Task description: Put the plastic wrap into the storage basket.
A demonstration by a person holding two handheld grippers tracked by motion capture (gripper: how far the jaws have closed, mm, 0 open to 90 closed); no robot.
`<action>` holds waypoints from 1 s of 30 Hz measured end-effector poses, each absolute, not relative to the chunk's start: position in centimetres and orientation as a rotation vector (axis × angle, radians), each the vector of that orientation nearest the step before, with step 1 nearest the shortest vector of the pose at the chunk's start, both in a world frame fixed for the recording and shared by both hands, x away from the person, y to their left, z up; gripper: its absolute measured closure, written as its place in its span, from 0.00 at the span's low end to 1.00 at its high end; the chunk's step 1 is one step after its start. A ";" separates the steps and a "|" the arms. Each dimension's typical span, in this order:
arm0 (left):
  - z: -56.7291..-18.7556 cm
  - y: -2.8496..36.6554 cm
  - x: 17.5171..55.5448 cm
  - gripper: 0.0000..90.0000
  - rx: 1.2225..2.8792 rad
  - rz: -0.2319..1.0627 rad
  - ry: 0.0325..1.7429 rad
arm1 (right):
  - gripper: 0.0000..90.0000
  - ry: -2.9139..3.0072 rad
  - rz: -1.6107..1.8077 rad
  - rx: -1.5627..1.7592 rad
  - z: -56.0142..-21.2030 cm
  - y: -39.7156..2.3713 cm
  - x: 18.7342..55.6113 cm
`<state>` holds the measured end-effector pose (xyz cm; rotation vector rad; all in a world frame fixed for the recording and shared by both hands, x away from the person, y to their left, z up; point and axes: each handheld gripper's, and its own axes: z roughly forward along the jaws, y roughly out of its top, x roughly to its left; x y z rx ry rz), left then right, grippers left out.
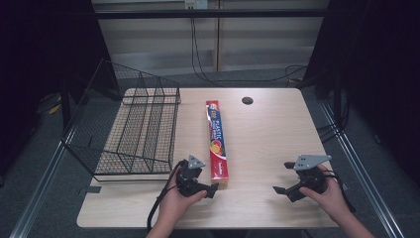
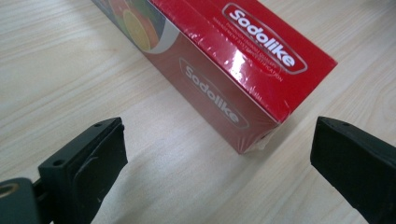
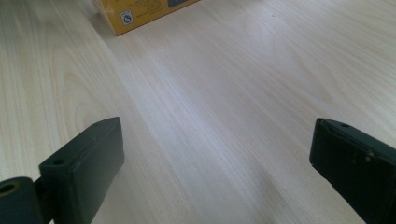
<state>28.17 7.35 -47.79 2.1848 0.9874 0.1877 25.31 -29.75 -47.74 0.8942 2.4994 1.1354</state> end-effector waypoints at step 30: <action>-42.7 4.2 33.9 0.05 2.152 0.071 1.103 | 0.04 2.473 1.122 0.901 -47.6 -30.3 24.7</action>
